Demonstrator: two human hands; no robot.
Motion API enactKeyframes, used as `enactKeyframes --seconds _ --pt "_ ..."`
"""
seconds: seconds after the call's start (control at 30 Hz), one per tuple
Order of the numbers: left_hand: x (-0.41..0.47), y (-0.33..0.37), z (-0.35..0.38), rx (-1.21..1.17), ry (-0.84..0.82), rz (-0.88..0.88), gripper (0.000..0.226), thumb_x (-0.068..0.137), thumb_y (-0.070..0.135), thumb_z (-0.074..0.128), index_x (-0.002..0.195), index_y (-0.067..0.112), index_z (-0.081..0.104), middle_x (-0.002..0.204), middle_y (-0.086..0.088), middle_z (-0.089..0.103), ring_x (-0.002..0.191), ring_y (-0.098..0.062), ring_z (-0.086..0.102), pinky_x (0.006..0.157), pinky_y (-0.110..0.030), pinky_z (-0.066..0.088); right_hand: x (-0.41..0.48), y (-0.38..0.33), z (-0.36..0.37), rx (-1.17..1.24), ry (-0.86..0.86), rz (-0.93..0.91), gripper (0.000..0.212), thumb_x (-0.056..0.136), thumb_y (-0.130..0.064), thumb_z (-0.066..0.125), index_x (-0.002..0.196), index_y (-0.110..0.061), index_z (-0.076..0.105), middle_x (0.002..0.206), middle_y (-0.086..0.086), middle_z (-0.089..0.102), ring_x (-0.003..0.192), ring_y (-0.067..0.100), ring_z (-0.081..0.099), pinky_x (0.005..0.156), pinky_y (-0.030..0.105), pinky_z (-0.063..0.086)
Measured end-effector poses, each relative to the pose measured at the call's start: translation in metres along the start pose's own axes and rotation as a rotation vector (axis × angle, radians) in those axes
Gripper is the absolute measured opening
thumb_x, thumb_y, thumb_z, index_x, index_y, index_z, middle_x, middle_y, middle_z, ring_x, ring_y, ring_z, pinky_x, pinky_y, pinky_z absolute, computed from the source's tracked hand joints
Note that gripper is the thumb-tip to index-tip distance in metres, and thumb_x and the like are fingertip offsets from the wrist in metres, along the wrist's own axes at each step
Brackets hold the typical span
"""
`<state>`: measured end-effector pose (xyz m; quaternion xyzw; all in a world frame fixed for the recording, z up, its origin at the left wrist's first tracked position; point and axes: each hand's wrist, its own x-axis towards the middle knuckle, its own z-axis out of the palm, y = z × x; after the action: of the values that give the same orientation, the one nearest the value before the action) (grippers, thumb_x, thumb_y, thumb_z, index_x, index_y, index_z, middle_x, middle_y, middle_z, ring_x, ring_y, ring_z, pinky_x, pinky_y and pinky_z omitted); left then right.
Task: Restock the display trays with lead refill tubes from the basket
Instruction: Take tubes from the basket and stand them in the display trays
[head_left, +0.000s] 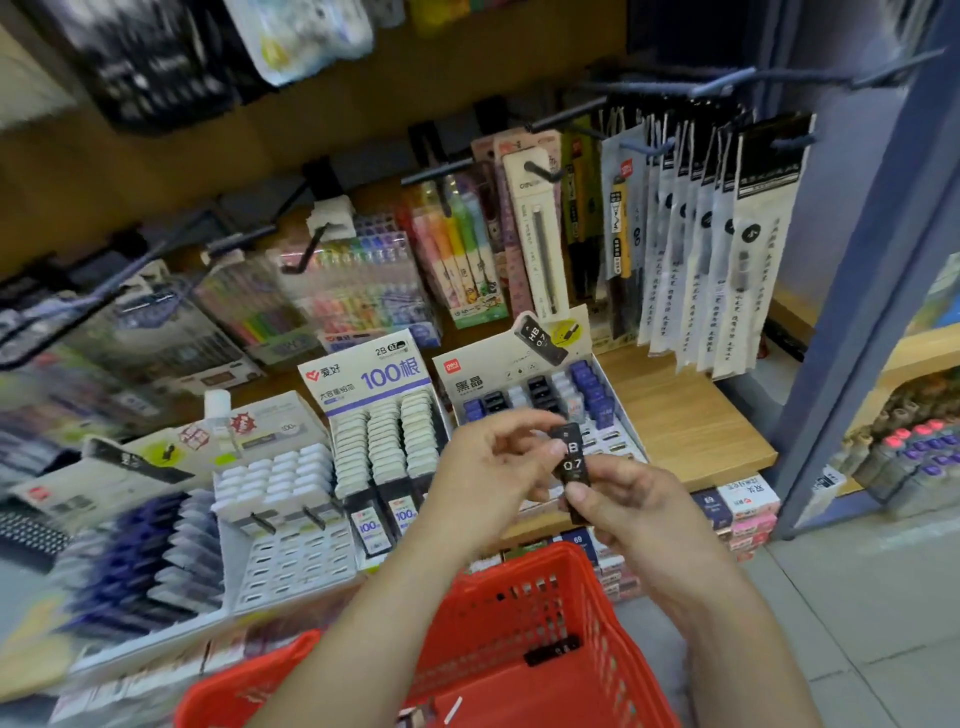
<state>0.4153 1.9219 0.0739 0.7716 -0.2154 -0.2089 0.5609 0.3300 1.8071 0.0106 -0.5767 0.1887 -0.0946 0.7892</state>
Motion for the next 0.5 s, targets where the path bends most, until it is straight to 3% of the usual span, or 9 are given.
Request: enactKeyframes --seconds 0.1,0.27,0.37,0.5 --pt "-0.015 0.005 -0.016 -0.010 0.020 -0.051 0.011 0.083 0.002 0.069 0.089 0.008 0.064 0.068 -0.011 0.063 0.055 -0.016 0.059 0.056 -0.024 0.054 -0.009 -0.009 0.002 -0.030 -0.150 -0.015 0.015 0.088 -0.004 0.067 0.096 -0.013 0.073 0.072 -0.004 0.073 0.063 -0.001 0.062 0.059 0.011 0.044" --pt "-0.037 0.005 -0.035 0.113 0.053 -0.040 0.012 0.081 0.006 0.073 0.091 0.013 0.068 0.073 -0.015 0.071 0.066 -0.031 0.068 0.072 -0.040 0.059 -0.016 -0.012 0.015 -0.119 -0.228 0.013 0.013 0.081 -0.017 0.074 0.093 -0.015 0.077 0.072 -0.009 0.068 0.065 0.000 0.059 0.063 0.015 0.044" --pt "-0.033 0.004 -0.035 0.198 0.199 -0.007 0.012 0.084 0.009 0.071 0.094 0.015 0.072 0.074 -0.007 0.072 0.070 -0.025 0.070 0.074 -0.036 0.059 -0.013 0.002 0.009 -0.173 0.014 0.032 0.006 0.086 -0.019 0.073 0.091 -0.021 0.076 0.073 -0.005 0.064 0.065 0.005 0.055 0.065 0.022 0.042" --pt "-0.012 0.000 -0.023 0.380 0.278 0.091 0.013 0.085 0.016 0.071 0.096 0.019 0.075 0.077 0.013 0.068 0.073 -0.002 0.064 0.073 -0.016 0.051 -0.004 0.028 -0.014 -0.135 0.394 0.099 0.016 0.093 -0.006 0.060 0.094 -0.017 0.072 0.079 0.003 0.064 0.067 0.015 0.057 0.062 0.032 0.045"
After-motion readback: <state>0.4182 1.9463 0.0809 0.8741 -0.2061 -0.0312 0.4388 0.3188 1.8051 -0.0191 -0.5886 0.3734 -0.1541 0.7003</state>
